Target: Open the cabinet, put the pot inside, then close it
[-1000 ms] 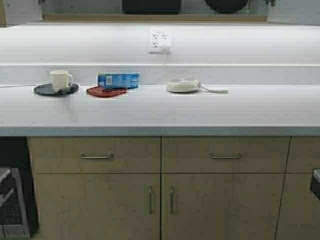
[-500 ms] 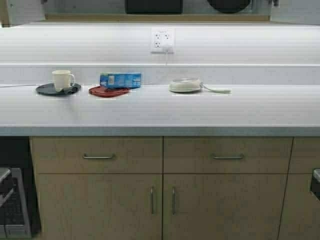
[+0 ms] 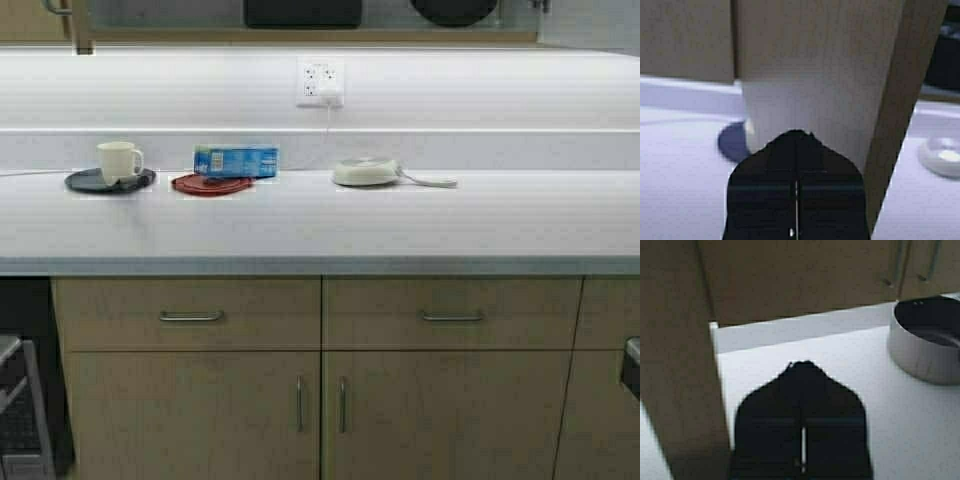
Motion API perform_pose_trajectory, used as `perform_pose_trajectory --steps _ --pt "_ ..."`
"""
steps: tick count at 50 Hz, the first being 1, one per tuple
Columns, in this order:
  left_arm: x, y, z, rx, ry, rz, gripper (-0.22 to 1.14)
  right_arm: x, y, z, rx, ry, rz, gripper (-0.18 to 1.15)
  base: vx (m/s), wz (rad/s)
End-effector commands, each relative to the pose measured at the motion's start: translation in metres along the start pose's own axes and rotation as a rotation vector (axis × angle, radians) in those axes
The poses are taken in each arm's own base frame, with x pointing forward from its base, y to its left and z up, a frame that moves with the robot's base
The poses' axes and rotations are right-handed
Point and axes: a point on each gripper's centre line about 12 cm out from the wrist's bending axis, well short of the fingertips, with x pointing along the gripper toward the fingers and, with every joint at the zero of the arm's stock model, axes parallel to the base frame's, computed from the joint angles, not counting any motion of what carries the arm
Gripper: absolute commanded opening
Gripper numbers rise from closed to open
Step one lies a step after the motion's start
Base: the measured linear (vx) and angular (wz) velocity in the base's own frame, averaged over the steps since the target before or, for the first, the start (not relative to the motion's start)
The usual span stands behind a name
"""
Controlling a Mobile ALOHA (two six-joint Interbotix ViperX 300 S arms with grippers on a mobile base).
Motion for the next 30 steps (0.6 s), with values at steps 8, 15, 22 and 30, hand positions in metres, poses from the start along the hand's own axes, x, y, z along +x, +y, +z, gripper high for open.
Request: perform_pose_trajectory --steps 8,15,22,30 --pt "-0.063 -0.019 0.0 0.059 -0.018 -0.057 0.04 -0.092 0.087 0.033 -0.167 -0.101 0.202 0.07 0.02 0.0" --pt "-0.081 -0.02 -0.004 0.062 -0.018 -0.064 0.04 -0.126 0.09 0.026 -0.071 -0.089 0.242 0.07 0.04 0.02" --pt "-0.085 -0.038 -0.001 0.067 -0.024 -0.117 0.04 -0.156 0.108 0.017 -0.013 -0.076 0.318 0.07 0.05 0.02" --pt "-0.054 -0.048 0.007 0.072 -0.025 -0.132 0.04 -0.187 0.132 0.003 -0.009 -0.063 0.416 0.07 0.06 0.02"
